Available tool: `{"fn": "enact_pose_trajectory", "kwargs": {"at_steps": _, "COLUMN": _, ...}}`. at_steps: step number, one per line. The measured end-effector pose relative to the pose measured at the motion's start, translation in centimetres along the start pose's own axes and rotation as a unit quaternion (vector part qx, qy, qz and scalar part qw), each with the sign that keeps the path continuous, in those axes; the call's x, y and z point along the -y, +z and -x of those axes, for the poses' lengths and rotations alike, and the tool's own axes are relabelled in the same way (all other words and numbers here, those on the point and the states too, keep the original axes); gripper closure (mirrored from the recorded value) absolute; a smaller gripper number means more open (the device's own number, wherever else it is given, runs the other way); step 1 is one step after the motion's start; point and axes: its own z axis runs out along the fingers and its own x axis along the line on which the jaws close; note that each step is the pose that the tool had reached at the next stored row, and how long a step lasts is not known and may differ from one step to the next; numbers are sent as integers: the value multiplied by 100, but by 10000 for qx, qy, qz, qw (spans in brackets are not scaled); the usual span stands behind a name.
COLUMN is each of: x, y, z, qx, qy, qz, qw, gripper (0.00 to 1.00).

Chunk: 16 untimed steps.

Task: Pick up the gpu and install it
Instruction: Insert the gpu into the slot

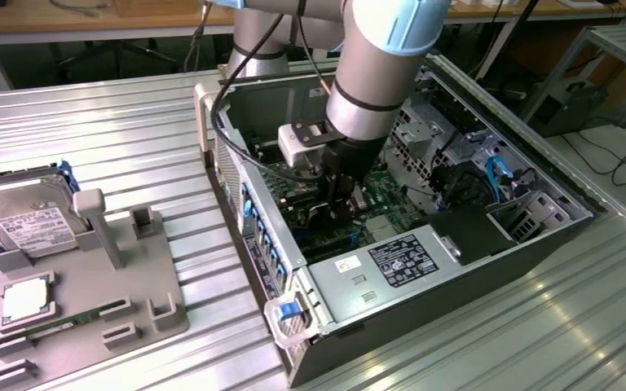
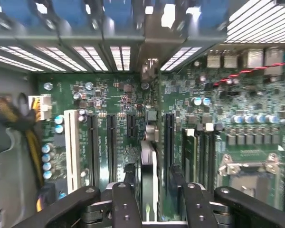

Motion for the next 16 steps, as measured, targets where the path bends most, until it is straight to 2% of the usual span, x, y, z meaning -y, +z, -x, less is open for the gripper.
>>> {"fn": "enact_pose_trajectory", "kwargs": {"at_steps": 5, "x": 0, "y": -227, "z": 16, "qx": 0, "qy": -1, "qz": -15, "qw": 10000, "gripper": 58}}
{"fn": "enact_pose_trajectory", "kwargs": {"at_steps": 6, "x": 0, "y": -306, "z": 22, "qx": 0, "qy": -1, "qz": -20, "qw": 10000, "gripper": 58}}
{"fn": "enact_pose_trajectory", "kwargs": {"at_steps": 9, "x": 0, "y": -446, "z": 30, "qx": 0, "qy": -2, "qz": -32, "qw": 10000, "gripper": 58}}
{"fn": "enact_pose_trajectory", "kwargs": {"at_steps": 13, "x": 0, "y": -468, "z": 29, "qx": 9, "qy": -1, "qz": -35, "qw": 10000, "gripper": 60}}
{"fn": "enact_pose_trajectory", "kwargs": {"at_steps": 14, "x": 0, "y": -469, "z": 27, "qx": 8, "qy": -2, "qz": -34, "qw": 10000, "gripper": 67}}
{"fn": "enact_pose_trajectory", "kwargs": {"at_steps": 15, "x": 0, "y": -469, "z": 26, "qx": 8, "qy": -2, "qz": -34, "qw": 10000, "gripper": 67}}
{"fn": "enact_pose_trajectory", "kwargs": {"at_steps": 16, "x": 0, "y": -469, "z": 25, "qx": 8, "qy": -2, "qz": -35, "qw": 10000, "gripper": 73}}
